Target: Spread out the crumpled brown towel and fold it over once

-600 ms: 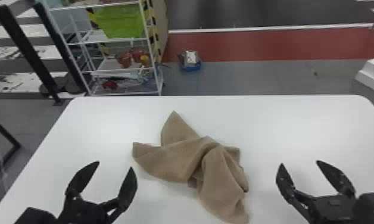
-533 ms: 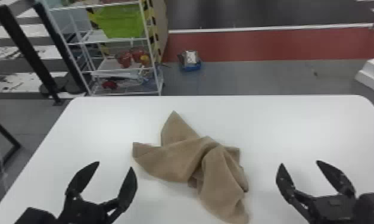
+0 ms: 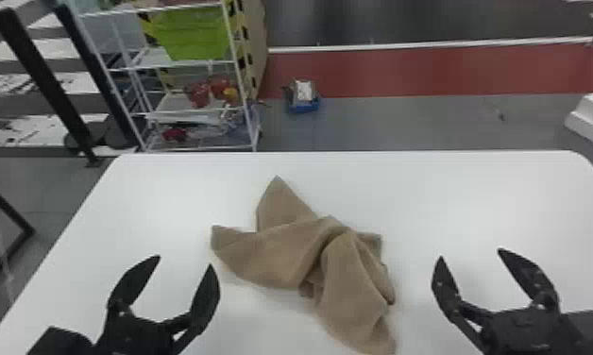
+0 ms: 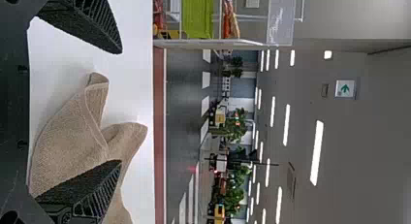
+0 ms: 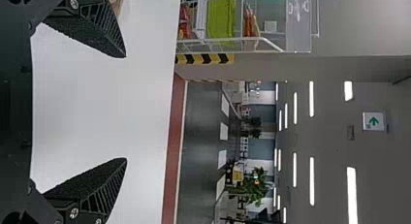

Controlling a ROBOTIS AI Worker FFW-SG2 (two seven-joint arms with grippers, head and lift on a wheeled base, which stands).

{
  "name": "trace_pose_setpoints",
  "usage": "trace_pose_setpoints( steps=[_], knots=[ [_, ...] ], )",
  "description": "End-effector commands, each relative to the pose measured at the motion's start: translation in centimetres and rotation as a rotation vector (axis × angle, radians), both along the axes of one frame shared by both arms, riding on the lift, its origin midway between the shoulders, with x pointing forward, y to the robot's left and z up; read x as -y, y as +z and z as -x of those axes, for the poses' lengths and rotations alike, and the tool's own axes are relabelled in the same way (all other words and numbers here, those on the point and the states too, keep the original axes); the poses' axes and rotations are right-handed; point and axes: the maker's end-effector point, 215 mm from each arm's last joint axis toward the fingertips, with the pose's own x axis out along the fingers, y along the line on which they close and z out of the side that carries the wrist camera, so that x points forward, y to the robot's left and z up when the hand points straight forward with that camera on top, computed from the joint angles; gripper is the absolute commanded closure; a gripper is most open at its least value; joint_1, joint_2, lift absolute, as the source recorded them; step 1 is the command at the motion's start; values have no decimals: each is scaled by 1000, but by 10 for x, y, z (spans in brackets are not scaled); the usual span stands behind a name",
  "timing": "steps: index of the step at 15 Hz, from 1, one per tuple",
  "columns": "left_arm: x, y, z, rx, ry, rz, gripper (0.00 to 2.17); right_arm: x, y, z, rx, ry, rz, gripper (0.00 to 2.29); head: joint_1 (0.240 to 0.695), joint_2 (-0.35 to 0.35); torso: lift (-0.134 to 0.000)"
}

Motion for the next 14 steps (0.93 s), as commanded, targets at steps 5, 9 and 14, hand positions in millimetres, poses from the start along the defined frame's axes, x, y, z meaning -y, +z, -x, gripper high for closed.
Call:
trace_pose_setpoints(
  steps=[5,9,14],
  knots=[
    [-1,-3,0,-5,4,3,80,-10,-3,-1,-5,13,-34,130,695,144,-123],
    [-3,-2,0,-3,7,2,80,-38,-5,1,-37,109,-51,147,695,159,-123],
    [-1,1,-1,4,2,1,83,-114,6,21,-125,351,-114,184,695,242,-123]
  ],
)
